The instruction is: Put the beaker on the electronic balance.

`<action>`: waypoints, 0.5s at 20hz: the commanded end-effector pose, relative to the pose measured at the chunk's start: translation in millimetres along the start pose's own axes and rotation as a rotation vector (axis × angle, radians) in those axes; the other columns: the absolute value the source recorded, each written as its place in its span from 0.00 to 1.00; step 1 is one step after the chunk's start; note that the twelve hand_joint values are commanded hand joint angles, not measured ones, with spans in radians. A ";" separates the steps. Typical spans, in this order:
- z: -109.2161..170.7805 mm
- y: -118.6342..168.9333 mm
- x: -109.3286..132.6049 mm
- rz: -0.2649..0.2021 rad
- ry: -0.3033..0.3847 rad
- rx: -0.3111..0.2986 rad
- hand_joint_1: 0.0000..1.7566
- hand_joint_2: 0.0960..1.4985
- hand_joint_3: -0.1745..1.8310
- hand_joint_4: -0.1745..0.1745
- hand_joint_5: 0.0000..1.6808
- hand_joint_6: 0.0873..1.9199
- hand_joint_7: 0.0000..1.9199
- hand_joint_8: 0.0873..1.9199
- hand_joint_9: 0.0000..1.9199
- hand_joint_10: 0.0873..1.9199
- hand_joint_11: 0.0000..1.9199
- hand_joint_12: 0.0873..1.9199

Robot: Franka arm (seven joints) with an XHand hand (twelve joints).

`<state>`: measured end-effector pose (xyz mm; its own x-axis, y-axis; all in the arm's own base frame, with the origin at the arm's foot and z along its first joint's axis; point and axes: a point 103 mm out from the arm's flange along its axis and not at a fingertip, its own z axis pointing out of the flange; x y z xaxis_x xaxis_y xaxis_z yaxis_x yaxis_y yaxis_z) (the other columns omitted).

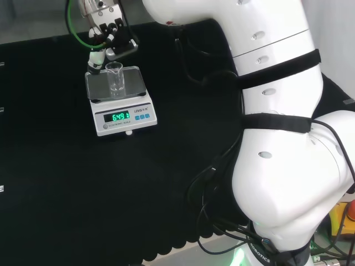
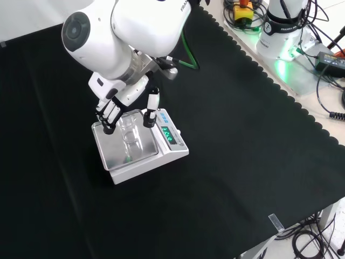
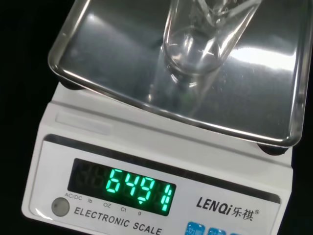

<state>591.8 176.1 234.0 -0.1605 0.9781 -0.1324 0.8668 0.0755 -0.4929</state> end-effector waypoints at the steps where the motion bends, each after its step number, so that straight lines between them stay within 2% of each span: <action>1: -4.0 -1.5 2.0 -0.016 0.019 -0.009 0.39 0.61 0.00 0.00 0.09 0.00 0.00 0.25 0.00 0.45 0.21 0.73; 3: -3.1 0.1 2.0 -0.020 0.038 -0.003 0.39 0.61 0.00 0.00 0.09 0.00 0.00 0.25 0.00 0.45 0.21 0.73; 10: -2.2 1.0 6.4 -0.023 0.026 0.005 0.38 0.62 0.00 0.00 0.09 0.00 0.00 0.26 0.00 0.45 0.21 0.73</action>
